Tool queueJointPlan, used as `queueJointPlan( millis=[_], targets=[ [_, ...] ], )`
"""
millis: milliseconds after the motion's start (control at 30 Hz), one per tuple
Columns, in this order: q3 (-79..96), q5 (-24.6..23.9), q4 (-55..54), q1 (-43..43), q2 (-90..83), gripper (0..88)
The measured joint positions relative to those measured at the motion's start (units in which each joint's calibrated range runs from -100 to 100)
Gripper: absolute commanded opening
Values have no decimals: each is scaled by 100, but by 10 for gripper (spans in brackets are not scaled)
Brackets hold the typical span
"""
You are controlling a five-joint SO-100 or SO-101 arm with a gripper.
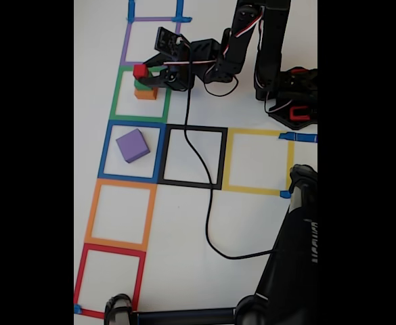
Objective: Tower of hanoi
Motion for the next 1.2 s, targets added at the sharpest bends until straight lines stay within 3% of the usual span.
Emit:
queueJointPlan(
  millis=[200,567,867,1033,1200],
  targets=[
    [0,0,105,0,-118,37],
    [-168,0,2007,-164,-1781,37],
    [-1638,0,5909,-304,-3765,32],
    [-3196,0,8327,-644,-4095,37],
    [-4852,36,10085,-1042,-4120,36]
  ],
)
